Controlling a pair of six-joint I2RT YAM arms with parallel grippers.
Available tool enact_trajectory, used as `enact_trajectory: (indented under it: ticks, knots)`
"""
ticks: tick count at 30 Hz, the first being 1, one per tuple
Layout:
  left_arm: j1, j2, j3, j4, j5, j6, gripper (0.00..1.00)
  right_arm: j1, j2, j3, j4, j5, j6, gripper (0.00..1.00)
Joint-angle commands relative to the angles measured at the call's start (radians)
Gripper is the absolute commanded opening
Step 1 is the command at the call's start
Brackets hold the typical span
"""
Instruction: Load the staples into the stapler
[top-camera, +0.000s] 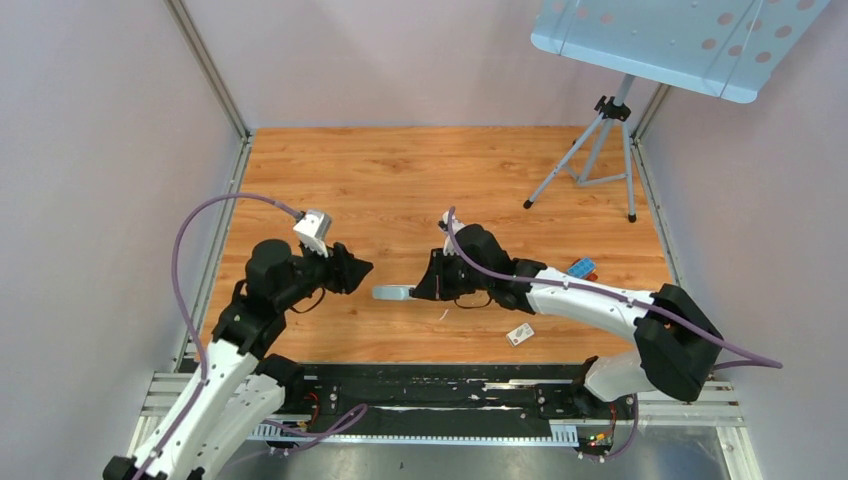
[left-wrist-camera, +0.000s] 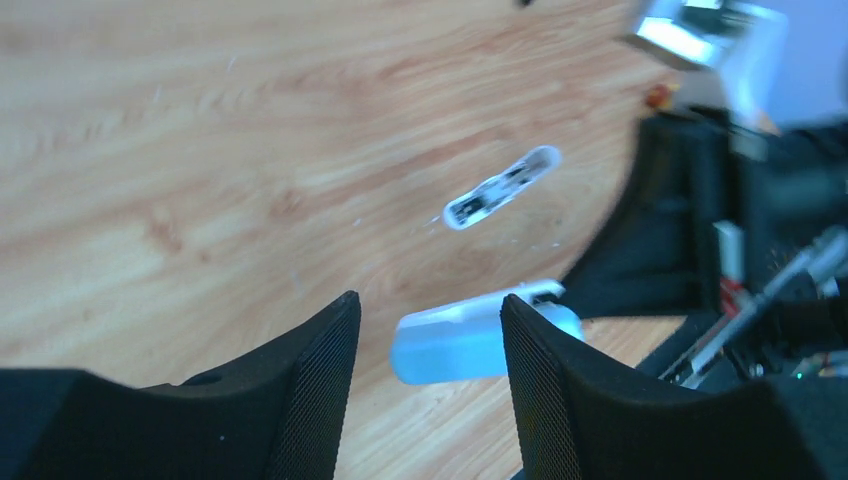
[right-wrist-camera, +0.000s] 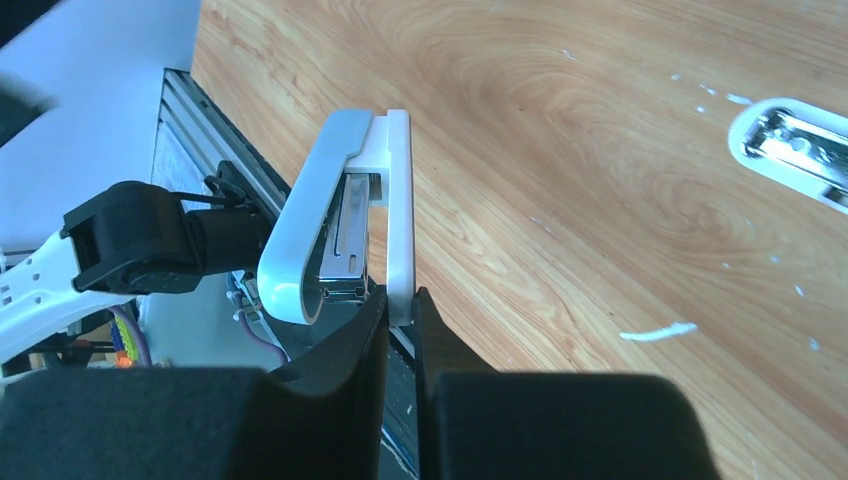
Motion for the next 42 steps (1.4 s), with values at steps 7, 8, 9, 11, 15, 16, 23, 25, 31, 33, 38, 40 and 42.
enact_trajectory:
  ticks: [7, 8, 9, 11, 15, 16, 23, 25, 31, 33, 38, 40, 42]
  knots:
    - [-0.067, -0.247, -0.008, 0.081, 0.395, 0.652, 0.58, -0.073, -0.068, 0.076, -0.251, -0.130, -0.074, 0.00]
    - [-0.071, -0.228, 0.001, 0.050, 0.411, 0.694, 0.58, -0.074, -0.073, 0.079, -0.259, -0.133, -0.081, 0.00]
    - [-0.078, -0.210, 0.009, 0.023, 0.419, 0.736, 0.58, -0.073, -0.079, 0.079, -0.264, -0.137, -0.083, 0.00]
    - [-0.106, -0.177, 0.019, -0.027, 0.416, 0.798, 0.58, -0.074, -0.088, 0.083, -0.272, -0.145, -0.090, 0.00]
    - [-0.201, -0.139, 0.015, -0.043, 0.390, 0.856, 0.61, -0.074, -0.097, 0.086, -0.281, -0.162, -0.099, 0.00]
    - [-0.233, -0.125, 0.012, -0.033, 0.369, 0.858, 0.61, -0.074, -0.099, 0.087, -0.281, -0.164, -0.101, 0.00]
    - [-0.500, 0.034, -0.003, 0.039, 0.103, 0.863, 0.63, -0.074, -0.111, 0.091, -0.294, -0.165, -0.099, 0.00]
    - [-0.568, 0.090, -0.001, 0.061, 0.030, 0.872, 0.64, -0.074, -0.117, 0.089, -0.294, -0.165, -0.096, 0.00]
    - [-0.642, 0.223, 0.022, 0.123, -0.085, 0.868, 0.65, -0.075, -0.132, 0.079, -0.295, -0.167, -0.091, 0.00]
    - [-0.645, 0.240, 0.021, 0.140, -0.097, 0.864, 0.65, -0.074, -0.137, 0.076, -0.294, -0.169, -0.090, 0.00]
    - [-0.648, 0.250, 0.013, 0.161, -0.110, 0.855, 0.56, -0.074, -0.147, 0.068, -0.292, -0.171, -0.091, 0.00]
    - [-0.648, 0.239, 0.002, 0.176, -0.118, 0.850, 0.50, -0.074, -0.150, 0.066, -0.292, -0.172, -0.094, 0.00]
    - [-0.648, 0.225, -0.004, 0.182, -0.127, 0.845, 0.38, -0.074, -0.152, 0.063, -0.294, -0.170, -0.098, 0.00]
